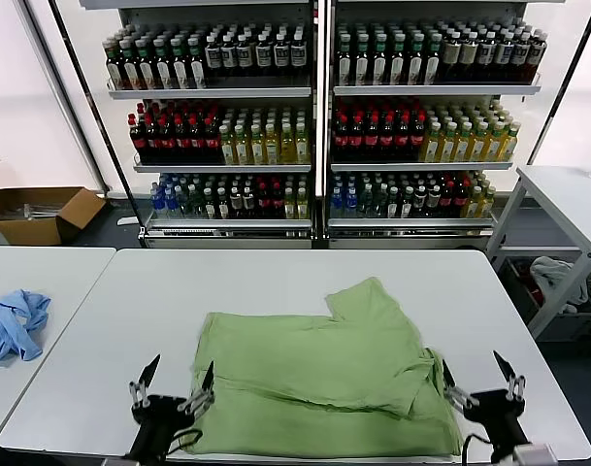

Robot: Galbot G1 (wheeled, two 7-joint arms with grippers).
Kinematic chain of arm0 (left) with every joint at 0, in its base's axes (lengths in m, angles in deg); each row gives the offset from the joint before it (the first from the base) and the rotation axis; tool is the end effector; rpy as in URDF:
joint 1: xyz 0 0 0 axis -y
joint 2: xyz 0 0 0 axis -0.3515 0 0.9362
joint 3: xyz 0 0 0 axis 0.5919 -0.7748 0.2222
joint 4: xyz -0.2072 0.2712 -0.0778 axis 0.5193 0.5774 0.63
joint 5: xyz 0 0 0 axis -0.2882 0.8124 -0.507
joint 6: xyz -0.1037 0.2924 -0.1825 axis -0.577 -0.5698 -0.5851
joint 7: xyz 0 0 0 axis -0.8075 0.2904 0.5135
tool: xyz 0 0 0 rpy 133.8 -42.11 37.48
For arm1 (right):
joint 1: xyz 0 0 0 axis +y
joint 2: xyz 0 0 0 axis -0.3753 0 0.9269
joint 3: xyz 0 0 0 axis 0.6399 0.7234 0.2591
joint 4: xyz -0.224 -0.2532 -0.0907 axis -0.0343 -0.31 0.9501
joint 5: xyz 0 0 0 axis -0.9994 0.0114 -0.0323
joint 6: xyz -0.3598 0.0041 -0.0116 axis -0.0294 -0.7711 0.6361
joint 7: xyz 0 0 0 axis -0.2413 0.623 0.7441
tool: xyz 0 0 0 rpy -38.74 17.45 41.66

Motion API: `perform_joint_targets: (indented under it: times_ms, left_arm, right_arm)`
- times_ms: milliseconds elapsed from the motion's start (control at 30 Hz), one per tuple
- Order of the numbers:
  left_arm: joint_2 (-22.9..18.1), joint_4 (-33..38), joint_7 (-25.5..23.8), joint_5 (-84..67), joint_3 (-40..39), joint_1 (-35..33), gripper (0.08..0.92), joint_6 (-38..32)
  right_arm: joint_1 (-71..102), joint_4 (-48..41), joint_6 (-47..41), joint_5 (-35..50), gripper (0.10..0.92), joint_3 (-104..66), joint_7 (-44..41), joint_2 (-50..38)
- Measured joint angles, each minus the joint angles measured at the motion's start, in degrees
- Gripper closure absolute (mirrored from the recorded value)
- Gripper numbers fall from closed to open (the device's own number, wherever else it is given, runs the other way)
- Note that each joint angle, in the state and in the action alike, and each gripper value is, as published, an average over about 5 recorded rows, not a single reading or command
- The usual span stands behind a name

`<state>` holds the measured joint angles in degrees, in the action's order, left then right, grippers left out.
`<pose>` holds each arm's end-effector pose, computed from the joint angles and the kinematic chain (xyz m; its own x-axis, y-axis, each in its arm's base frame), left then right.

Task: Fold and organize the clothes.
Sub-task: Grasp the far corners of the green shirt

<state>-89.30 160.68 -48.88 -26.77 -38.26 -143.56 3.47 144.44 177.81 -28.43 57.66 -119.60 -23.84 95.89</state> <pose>0.1430 0.0103 -0.2205 -0.9761 0.0495 0.2114 0.0806 0.9867 0.1414 0.1901 -0.0914 -0.2322 -0.9791 0.0513 0.1969 0.0075 0.9762 -0.2169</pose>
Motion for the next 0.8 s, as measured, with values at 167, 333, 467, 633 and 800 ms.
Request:
perform_joint_targets:
  times_ms: [167, 333, 467, 633, 800]
  left_arm:
    - [-0.33, -5.22, -3.07, -5.56, -0.44, 8.65, 0.177, 2.17]
    - [-0.77, -11.06, -5.96, -9.90, -1.27, 15.96, 0.177, 4.44]
    - [-1.19, -15.76, -8.32, -12.25, -2.21, 20.83, 0.177, 6.76]
    - [-1.74, -21.77, -10.86, -14.76, -3.02, 26.17, 0.177, 10.28]
    - [-1.97, -26.72, -12.35, -16.34, -3.20, 29.65, 0.177, 12.89]
  right_arm:
    - [-13.26, -6.89, -3.00, 3.93, 0.203, 4.98, -1.52, 0.70]
    - [-25.74, -15.26, -6.15, 6.19, 0.203, 10.43, -4.00, 1.54]
    - [-34.23, -22.55, -8.46, 6.71, 0.203, 14.59, -6.39, 2.64]
    - [-42.88, -31.60, -11.01, 6.01, 0.203, 19.50, -10.24, 4.46]
    - [-49.32, -39.19, -12.98, 4.01, 0.203, 23.56, -14.34, 6.68]
